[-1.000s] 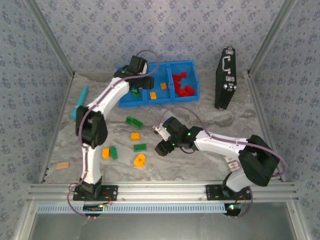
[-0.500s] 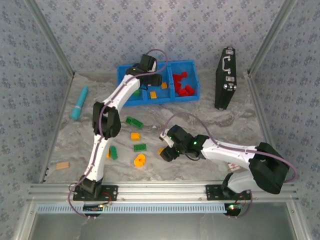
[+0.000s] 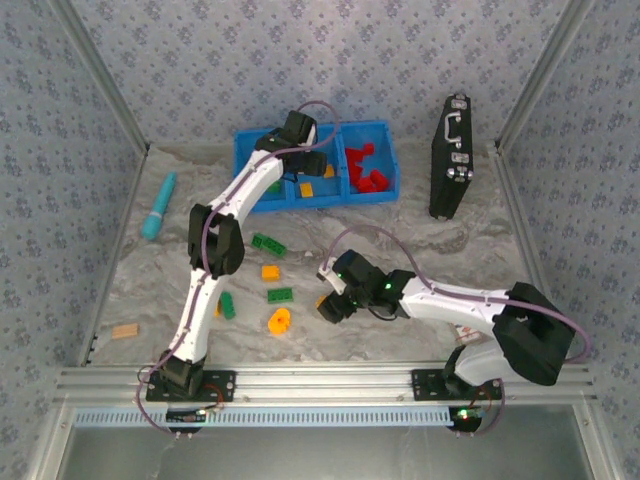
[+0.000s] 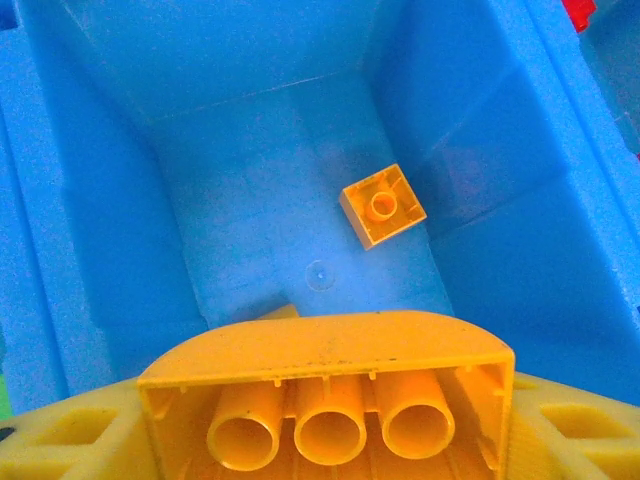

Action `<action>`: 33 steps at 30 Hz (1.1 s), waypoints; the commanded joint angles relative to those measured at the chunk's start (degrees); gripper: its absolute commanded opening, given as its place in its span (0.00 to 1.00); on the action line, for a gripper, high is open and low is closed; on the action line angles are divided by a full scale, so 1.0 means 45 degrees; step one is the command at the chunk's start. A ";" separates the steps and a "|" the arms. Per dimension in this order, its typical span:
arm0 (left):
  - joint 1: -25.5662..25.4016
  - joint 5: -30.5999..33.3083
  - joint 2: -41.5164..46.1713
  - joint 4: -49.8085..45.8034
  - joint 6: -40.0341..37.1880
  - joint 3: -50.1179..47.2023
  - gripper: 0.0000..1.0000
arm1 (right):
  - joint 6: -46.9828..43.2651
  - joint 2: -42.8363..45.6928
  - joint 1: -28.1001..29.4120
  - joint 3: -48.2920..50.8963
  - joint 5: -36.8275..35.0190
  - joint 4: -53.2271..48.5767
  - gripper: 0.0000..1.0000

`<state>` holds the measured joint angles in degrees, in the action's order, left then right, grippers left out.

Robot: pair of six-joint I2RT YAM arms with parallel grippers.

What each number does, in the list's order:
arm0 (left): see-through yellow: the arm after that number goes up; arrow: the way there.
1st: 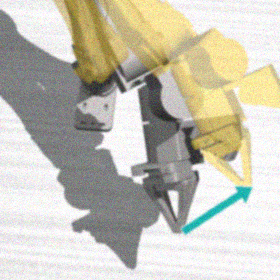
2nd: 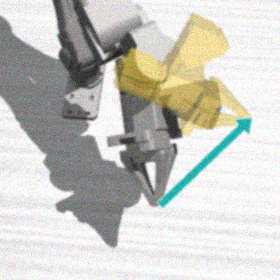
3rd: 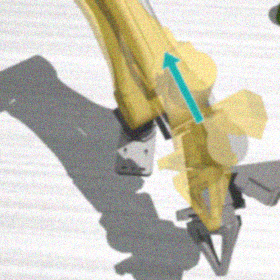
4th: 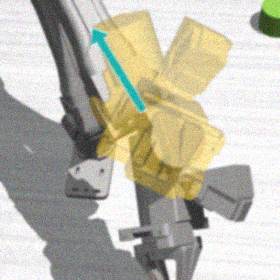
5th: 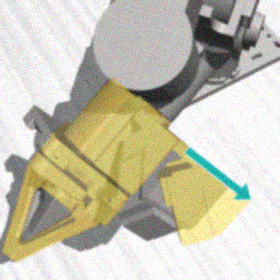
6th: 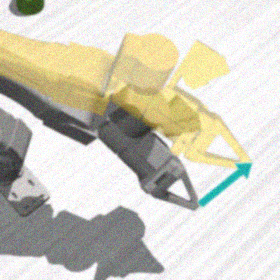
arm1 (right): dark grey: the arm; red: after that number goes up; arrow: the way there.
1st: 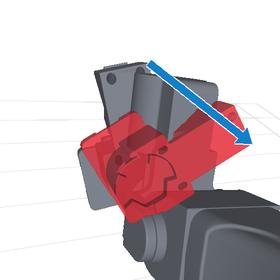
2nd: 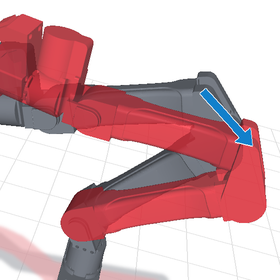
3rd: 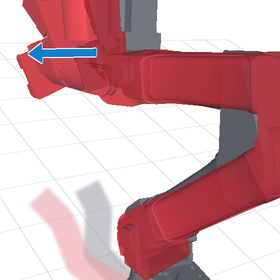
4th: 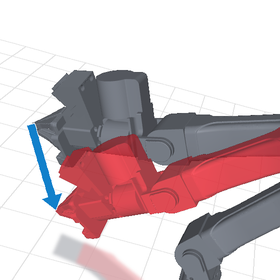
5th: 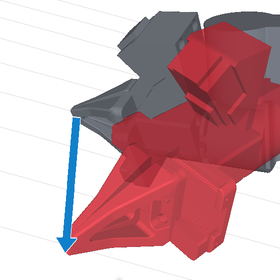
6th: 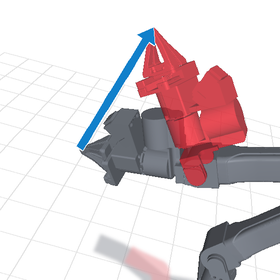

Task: Sort the legos into containers by color
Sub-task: Place the lego in the container, then pick up the lego from the bottom-center of the table.

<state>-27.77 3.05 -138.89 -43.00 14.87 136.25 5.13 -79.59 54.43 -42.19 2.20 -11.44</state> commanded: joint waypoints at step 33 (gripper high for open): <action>0.0654 -0.0551 0.8934 0.0429 -0.1527 -0.7524 0.81 | -0.1336 -0.3314 -0.0125 -0.1305 0.1751 0.0797 0.63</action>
<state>-25.96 0.86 -102.87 -42.48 9.78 108.79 0.14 -93.03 54.19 -46.28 8.45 -7.90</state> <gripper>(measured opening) 0.806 0.640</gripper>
